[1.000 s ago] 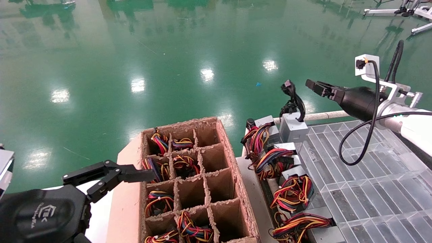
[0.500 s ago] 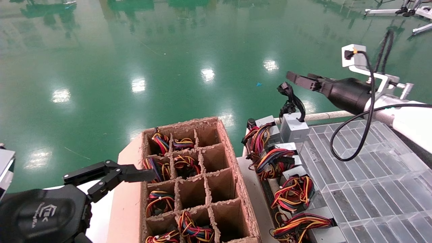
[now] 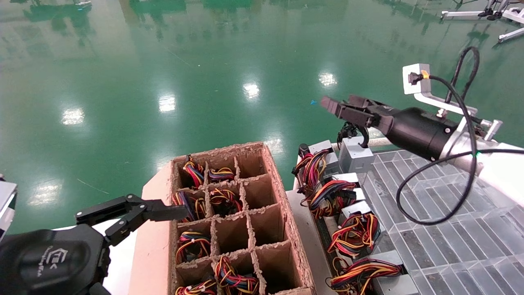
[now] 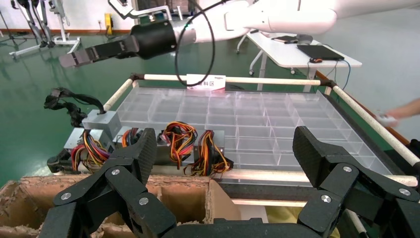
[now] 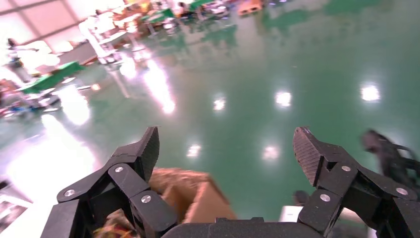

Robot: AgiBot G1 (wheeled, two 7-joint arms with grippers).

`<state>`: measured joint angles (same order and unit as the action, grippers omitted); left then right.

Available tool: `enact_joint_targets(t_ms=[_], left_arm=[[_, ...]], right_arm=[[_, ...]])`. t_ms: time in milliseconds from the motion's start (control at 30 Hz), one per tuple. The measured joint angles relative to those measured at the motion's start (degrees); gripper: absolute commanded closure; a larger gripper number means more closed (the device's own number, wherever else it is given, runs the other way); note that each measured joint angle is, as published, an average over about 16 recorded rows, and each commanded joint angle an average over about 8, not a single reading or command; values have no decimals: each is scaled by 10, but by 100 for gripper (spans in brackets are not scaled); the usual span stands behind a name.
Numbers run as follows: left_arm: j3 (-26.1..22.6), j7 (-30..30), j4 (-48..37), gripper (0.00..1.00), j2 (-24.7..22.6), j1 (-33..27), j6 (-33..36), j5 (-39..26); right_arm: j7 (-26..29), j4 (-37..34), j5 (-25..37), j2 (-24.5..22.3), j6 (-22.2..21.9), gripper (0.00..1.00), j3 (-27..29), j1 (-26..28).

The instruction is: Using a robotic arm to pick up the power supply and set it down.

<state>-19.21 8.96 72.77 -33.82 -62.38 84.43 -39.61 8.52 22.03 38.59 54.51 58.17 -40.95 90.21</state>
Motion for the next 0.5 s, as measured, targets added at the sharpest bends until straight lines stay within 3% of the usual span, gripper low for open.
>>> enact_joint_targets(t_ms=[267, 500], left_arm=[[0, 0, 0, 0, 0, 0, 0, 0], [0, 0, 0, 0, 0, 0, 0, 0]], right_arm=[[4, 95, 6, -36, 51, 0, 46, -53], [6, 136, 9, -52, 73, 0, 66, -76]])
